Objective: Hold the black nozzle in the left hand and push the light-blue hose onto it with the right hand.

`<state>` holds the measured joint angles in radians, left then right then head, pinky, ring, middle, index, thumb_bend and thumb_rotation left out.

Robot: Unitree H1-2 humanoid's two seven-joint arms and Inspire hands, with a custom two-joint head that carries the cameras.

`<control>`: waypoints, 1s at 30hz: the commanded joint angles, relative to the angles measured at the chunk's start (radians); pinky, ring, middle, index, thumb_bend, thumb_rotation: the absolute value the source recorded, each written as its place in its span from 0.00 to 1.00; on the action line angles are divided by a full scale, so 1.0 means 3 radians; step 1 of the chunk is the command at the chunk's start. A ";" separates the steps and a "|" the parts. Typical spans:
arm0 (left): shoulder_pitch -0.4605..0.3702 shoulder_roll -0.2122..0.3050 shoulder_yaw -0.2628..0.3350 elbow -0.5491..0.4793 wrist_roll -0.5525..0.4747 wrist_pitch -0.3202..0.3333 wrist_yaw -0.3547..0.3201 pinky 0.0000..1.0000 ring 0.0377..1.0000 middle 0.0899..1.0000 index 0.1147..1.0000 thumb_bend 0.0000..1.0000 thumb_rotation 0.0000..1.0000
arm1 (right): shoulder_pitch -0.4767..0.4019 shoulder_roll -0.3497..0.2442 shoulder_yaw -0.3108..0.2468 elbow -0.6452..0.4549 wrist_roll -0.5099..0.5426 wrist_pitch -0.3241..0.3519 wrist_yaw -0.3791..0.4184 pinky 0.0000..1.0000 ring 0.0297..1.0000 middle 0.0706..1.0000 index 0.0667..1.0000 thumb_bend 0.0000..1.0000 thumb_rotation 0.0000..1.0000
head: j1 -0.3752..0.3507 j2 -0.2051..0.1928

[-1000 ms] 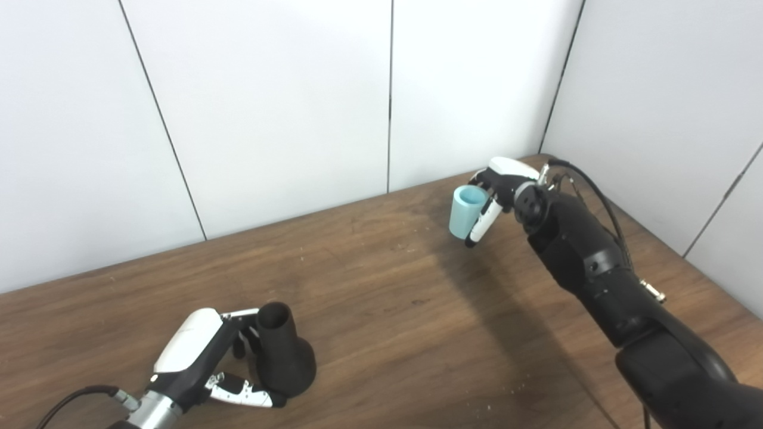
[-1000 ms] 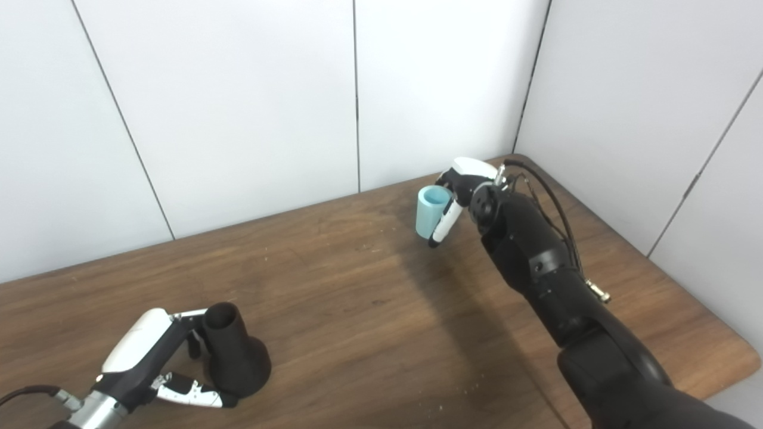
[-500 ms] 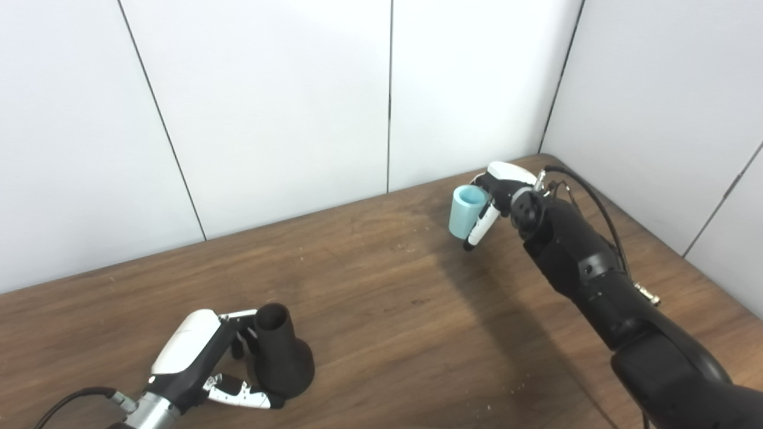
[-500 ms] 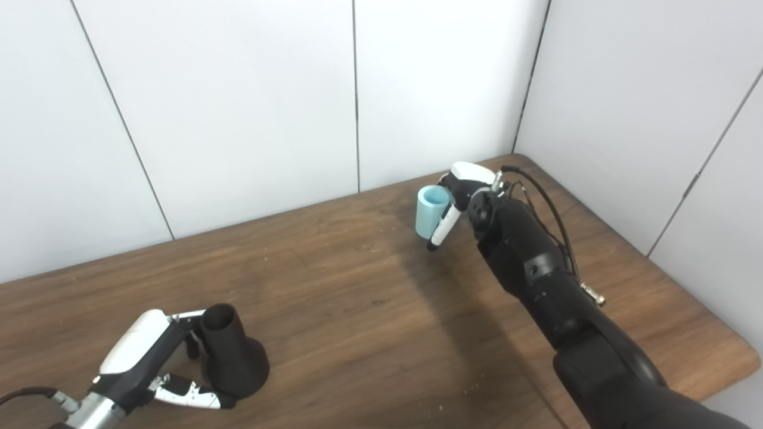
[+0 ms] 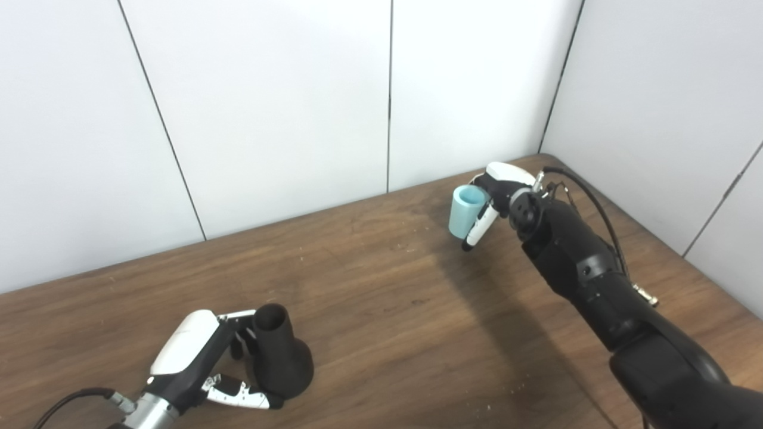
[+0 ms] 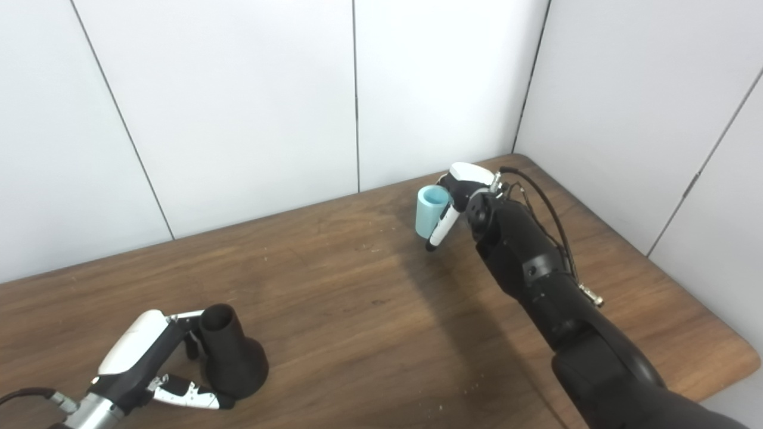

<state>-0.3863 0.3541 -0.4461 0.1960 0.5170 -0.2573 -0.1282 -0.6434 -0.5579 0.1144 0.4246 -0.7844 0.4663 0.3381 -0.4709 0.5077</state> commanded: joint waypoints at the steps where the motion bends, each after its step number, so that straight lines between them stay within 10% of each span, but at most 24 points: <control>1: 0.0199 0.0194 -0.0067 0.0163 0.0171 0.0138 -0.0247 0.41 0.43 0.41 0.43 0.53 0.00 | -0.0140 -0.0044 -0.0031 -0.0095 0.0006 0.0008 -0.0155 0.52 0.65 0.74 0.80 0.89 0.12 | -0.0003 0.0005; 18: 0.0185 0.0212 -0.0064 0.0148 0.0147 0.0175 -0.0298 0.43 0.44 0.41 0.43 0.53 0.00 | -0.0134 -0.0091 0.0105 -0.0072 0.0164 -0.0024 -0.0372 0.51 0.61 0.67 0.78 0.83 0.11 | 0.0016 0.0034; 22: 0.0177 0.0212 -0.0065 0.0148 0.0143 0.0175 -0.0313 0.43 0.44 0.41 0.43 0.53 0.00 | -0.0128 -0.0092 0.0078 -0.0087 0.0166 -0.0021 -0.0483 0.46 0.53 0.59 0.69 0.80 0.07 | 0.0012 0.0036; 25: 0.0172 0.0213 -0.0064 0.0159 0.0131 0.0159 -0.0316 0.43 0.44 0.41 0.43 0.53 0.00 | -0.0117 -0.0085 0.0058 -0.0093 0.0160 -0.0012 -0.0577 0.39 0.43 0.43 0.53 0.56 0.01 | 0.0012 0.0040; 30: 0.0164 0.0221 -0.0055 0.0164 0.0112 0.0151 -0.0323 0.43 0.44 0.41 0.43 0.53 0.00 | -0.0057 -0.0081 0.0042 -0.0202 0.0095 0.0006 -0.0663 0.38 0.42 0.46 0.43 0.52 0.00 | 0.0000 0.0052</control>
<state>-0.3918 0.3618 -0.4463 0.1930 0.5079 -0.2573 -0.1492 -0.6342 -0.5452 0.1450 0.4062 -0.7379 0.4651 0.1747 -0.4694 0.5231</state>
